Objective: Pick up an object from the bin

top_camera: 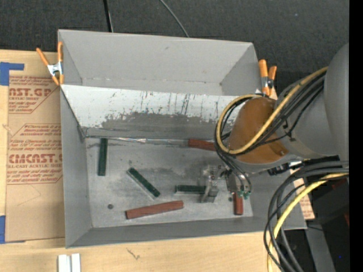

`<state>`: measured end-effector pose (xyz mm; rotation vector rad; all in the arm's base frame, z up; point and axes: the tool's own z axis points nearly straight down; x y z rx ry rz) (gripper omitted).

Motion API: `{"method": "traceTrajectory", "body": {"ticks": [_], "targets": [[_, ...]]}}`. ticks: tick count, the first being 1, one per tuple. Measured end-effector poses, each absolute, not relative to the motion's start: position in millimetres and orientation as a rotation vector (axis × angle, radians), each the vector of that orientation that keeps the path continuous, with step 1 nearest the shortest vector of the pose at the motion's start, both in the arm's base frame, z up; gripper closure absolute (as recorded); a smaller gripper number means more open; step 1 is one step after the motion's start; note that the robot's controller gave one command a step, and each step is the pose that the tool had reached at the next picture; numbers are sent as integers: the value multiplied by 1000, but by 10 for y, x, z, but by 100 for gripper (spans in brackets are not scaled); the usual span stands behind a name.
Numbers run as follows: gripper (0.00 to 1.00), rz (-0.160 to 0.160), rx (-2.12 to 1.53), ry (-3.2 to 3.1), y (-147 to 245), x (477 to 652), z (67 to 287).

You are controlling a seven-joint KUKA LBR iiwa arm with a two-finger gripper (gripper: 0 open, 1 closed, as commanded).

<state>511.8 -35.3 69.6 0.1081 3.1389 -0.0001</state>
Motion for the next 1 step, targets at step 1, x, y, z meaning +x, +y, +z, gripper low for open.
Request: {"method": "traceTrajectory", "body": {"ticks": [1], "targets": [[100,0,108,3139,-353,5118,696]]}}
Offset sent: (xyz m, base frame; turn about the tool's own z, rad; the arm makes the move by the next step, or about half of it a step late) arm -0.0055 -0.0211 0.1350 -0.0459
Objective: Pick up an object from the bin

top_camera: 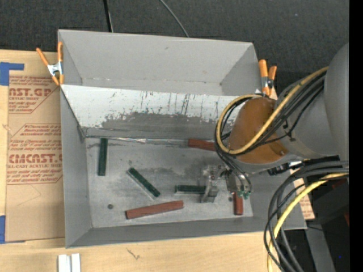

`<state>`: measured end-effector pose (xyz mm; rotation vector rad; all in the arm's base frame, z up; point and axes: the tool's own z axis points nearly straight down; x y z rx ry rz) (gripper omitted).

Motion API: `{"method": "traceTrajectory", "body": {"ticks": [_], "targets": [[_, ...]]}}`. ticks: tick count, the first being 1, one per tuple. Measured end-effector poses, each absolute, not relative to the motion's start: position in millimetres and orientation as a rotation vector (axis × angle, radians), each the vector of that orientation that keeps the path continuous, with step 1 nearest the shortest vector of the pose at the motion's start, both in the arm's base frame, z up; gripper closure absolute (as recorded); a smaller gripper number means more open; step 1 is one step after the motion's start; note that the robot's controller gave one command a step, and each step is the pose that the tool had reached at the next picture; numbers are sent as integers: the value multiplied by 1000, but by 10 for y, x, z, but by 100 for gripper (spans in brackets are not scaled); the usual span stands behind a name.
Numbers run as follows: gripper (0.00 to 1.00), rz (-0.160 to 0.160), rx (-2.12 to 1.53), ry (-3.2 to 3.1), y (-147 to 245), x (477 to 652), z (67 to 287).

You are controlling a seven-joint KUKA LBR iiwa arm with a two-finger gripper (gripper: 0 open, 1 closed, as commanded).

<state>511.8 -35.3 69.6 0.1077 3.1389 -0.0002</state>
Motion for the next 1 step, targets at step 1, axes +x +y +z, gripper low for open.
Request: {"method": "traceTrajectory", "body": {"ticks": [1], "targets": [[100,-1,36,3140,-560,5067,2043]]}}
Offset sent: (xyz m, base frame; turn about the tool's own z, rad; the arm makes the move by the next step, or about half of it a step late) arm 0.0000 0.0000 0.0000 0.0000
